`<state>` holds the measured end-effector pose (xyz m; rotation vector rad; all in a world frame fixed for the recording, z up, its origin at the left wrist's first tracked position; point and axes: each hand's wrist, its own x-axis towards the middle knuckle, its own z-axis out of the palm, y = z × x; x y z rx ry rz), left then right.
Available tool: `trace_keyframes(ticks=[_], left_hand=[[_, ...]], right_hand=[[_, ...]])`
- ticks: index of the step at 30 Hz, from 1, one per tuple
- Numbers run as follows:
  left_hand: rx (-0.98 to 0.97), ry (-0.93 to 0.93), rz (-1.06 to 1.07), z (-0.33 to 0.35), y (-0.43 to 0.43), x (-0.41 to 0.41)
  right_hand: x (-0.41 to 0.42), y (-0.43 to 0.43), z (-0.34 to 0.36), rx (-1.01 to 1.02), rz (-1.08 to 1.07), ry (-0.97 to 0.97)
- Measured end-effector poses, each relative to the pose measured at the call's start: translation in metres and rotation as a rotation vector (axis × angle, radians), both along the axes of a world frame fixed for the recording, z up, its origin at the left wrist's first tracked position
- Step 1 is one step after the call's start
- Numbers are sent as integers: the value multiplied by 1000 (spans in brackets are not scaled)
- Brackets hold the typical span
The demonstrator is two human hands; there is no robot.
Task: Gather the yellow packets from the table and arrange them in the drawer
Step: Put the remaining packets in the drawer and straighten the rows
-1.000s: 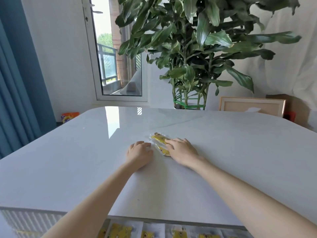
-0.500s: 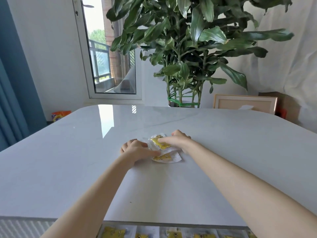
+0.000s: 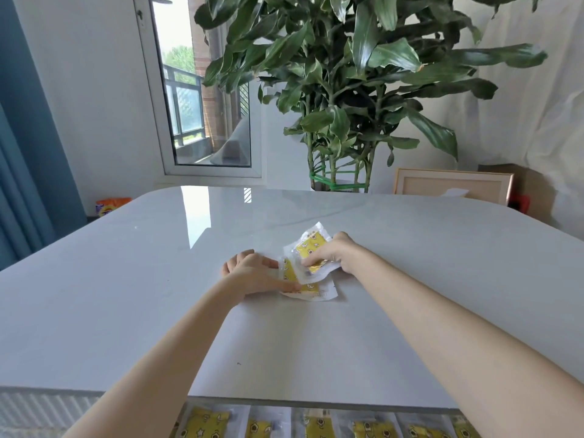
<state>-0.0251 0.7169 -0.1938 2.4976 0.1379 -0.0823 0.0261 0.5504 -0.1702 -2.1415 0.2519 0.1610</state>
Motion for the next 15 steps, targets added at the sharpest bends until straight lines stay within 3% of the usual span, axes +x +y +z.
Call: trace_keyframes(ticks=[4, 6, 9, 15], left_hand=[[-114, 74, 74, 1, -8, 7], [-66, 77, 131, -1, -18, 8], [9, 54, 188, -3, -32, 8], [-87, 77, 214, 0, -39, 7]], right_hand=[[4, -18, -4, 96, -121, -40], [4, -27, -9, 169, -151, -42], [0, -35, -15, 312, -162, -25], [-10, -48, -24, 530, -119, 9]])
